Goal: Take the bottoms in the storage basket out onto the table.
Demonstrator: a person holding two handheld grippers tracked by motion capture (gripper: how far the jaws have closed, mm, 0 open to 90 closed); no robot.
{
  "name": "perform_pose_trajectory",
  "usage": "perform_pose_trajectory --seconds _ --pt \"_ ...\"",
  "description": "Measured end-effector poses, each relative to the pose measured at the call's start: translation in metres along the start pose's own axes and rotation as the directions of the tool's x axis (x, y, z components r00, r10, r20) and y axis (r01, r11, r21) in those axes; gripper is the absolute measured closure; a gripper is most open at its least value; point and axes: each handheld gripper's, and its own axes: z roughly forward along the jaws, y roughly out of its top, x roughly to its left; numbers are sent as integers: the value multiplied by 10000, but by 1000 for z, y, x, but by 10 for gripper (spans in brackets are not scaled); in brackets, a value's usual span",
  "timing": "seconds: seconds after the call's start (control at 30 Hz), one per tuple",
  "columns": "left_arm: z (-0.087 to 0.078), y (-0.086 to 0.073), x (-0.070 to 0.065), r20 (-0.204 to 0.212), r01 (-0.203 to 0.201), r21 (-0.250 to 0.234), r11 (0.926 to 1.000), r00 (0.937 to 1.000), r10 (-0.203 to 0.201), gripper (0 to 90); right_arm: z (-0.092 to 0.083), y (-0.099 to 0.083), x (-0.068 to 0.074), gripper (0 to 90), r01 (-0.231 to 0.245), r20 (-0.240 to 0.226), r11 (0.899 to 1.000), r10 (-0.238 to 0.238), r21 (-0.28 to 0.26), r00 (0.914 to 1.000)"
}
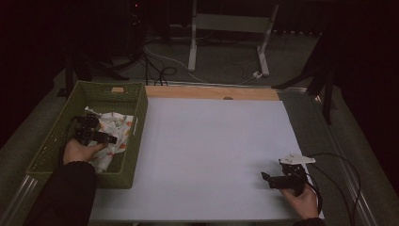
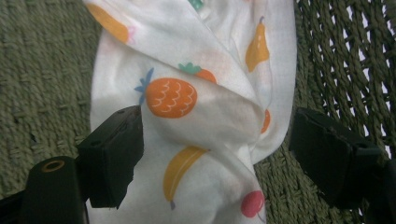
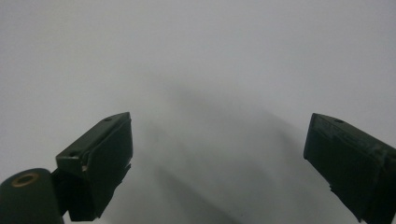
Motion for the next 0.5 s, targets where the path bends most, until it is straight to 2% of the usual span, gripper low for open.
perform_pose_trajectory --seconds 0.2,0.37,0.4,0.5 --pt "3 0 1 -63 35 254 9997 10000 -34 203 0 0 0 81 -43 -15 10000 43 -38 10000" --pt "10 1 1 -138 61 843 9964 9999 -50 214 0 0 0 81 -8 -14 10000 8 -74 10000" --pt "10 1 1 -136 139 788 9968 9998 -128 231 0 0 0 81 -9 -14 10000 9 -82 10000" --pt "11 2 1 -131 33 884 9961 9999 -22 257 0 0 0 81 -10 -8 10000 10 -86 10000"
